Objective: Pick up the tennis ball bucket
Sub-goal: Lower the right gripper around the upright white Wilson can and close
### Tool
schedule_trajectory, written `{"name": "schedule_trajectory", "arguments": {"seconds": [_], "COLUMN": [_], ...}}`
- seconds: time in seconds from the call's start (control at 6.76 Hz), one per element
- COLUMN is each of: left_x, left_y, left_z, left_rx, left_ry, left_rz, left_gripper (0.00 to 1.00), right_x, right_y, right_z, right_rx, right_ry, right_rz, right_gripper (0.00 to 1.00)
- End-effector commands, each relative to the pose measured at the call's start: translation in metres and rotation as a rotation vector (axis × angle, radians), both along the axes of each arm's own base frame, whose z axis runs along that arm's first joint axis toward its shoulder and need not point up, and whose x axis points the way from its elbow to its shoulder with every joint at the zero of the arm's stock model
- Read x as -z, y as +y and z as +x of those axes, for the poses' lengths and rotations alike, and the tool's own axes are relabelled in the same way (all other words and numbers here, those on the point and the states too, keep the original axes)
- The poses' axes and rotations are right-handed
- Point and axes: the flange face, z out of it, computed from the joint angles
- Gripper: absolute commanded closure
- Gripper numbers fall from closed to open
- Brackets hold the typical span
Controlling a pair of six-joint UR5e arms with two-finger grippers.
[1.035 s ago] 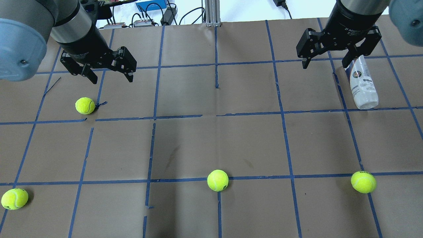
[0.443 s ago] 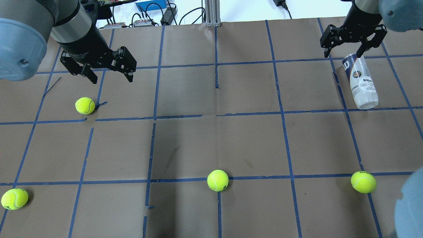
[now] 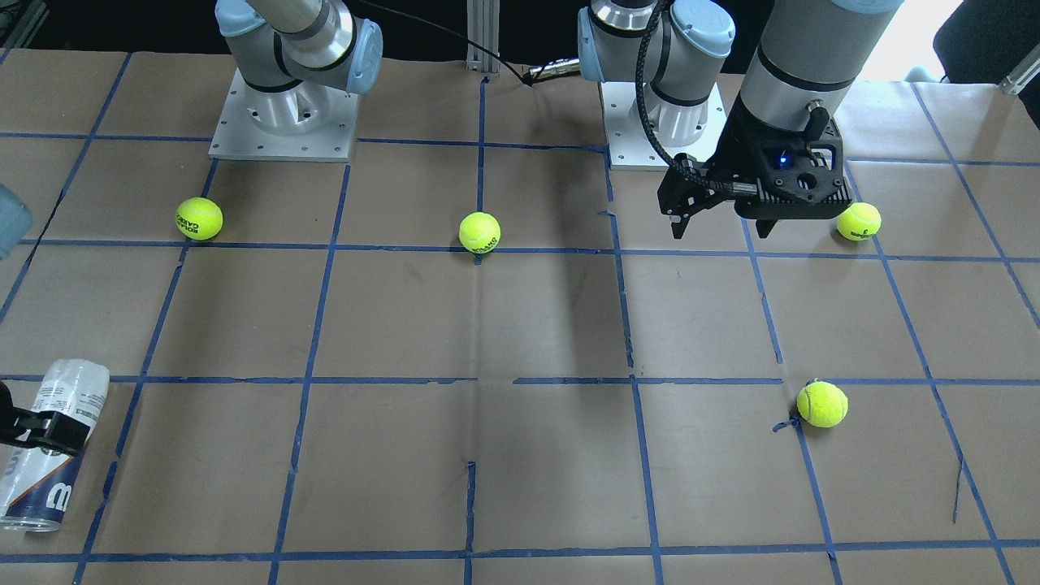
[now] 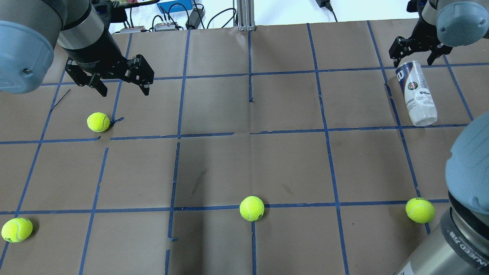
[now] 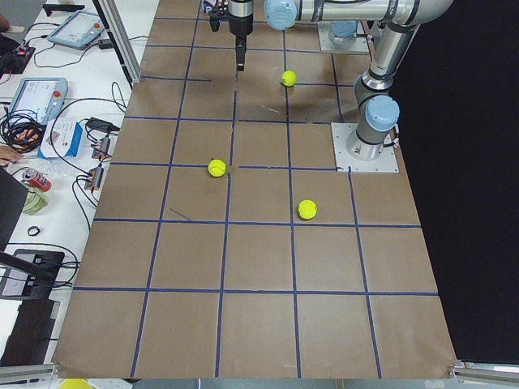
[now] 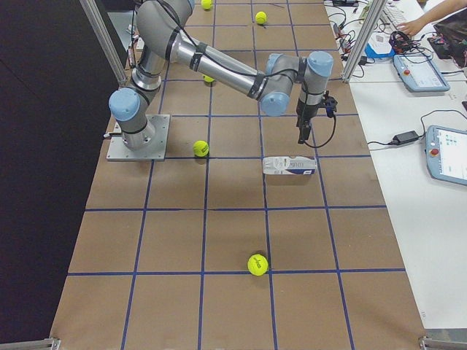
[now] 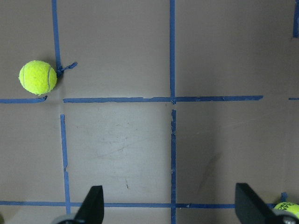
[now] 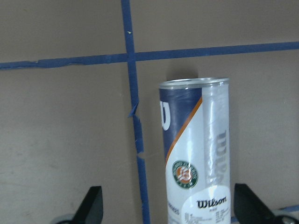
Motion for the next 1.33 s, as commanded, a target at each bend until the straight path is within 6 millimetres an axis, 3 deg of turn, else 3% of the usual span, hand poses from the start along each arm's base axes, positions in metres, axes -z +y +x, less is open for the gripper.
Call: {"name": "schedule_trajectory", "arguments": {"seconds": [0.0,0.15,0.3,0.74,0.89,1.03,1.18], "left_x": [0.001,0.001,0.001,0.001,0.002,0.003,0.003], "left_y": [-0.001,-0.001,-0.001,-0.001,-0.001,-0.001,-0.002], "left_z": [0.0,0.0,0.0,0.001,0.001,0.002,0.002], "left_rx": [0.001,0.001,0.001,-0.001,-0.001,-0.004,-0.001], "left_ry": [-0.003,-0.003,-0.002,-0.003,-0.003,-0.003,-0.003], "left_rz": [0.002,0.002,0.002,0.002,0.003,0.005,0.002], "left_gripper": [0.0,0.0,0.0,0.0,0.0,0.0,0.0], "right_x": [0.046,0.073,0.092,0.102,0.098,0.097,0.093], "right_y": [-0.018,-0.021,-0.022,-0.018,-0.02,-0.02,-0.018], "right_z": [-0.033,-0.052,-0.056,-0.054,-0.053,-0.052,-0.053], "right_rx": [-0.048,-0.037,-0.058,-0.091,-0.091,-0.093,-0.091], "right_ry": [-0.006,-0.016,-0.042,-0.053,-0.066,-0.072,-0.071], "right_rz": [0.029,0.037,0.059,0.077,0.057,0.055,0.057], "right_gripper": [0.0,0.0,0.0,0.0,0.07,0.33,0.36]}}
